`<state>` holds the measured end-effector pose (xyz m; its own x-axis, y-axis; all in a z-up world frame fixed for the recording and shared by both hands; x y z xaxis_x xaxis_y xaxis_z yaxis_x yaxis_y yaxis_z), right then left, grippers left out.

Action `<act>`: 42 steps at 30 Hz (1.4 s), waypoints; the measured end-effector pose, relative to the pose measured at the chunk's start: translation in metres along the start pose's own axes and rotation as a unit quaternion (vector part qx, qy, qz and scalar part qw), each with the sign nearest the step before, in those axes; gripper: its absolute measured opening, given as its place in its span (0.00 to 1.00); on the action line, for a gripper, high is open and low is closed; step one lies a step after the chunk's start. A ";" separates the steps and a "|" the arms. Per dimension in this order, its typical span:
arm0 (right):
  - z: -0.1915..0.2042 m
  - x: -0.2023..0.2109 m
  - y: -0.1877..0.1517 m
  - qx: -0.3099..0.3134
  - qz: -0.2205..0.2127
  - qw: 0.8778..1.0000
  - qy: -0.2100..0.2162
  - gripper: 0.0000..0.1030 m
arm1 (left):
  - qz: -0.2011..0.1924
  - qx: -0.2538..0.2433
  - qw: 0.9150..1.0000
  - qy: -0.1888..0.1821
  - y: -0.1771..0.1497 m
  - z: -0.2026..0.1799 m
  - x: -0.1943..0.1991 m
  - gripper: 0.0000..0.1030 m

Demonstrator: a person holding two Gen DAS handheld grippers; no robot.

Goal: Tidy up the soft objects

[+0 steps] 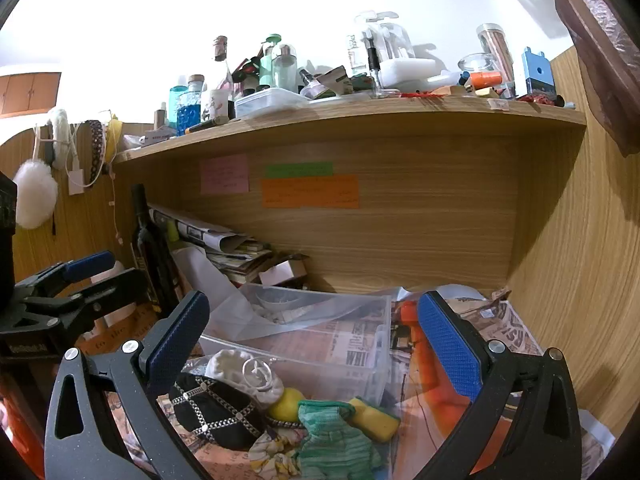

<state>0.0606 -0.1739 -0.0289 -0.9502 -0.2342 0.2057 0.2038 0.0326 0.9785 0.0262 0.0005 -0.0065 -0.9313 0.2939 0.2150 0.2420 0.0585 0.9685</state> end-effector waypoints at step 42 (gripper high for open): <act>0.003 -0.002 -0.001 -0.011 0.004 1.000 0.013 1.00 | -0.005 0.000 1.000 0.000 0.000 0.002 0.001 1.00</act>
<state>0.0616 -0.1704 -0.0301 -0.9421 -0.2585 0.2137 0.2178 0.0128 0.9759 0.0258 0.0023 -0.0061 -0.9334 0.2941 0.2054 0.2331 0.0621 0.9705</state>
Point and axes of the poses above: each gripper's, at about its wrist camera, not at the fingertips, and x roughly against the way its jaws point, z to its left, y to its top, the point moved 3 cm from there along -x, roughly the way its jaws point, and after that the axes turned 15 degrees about -y, right-handed, at the moved point
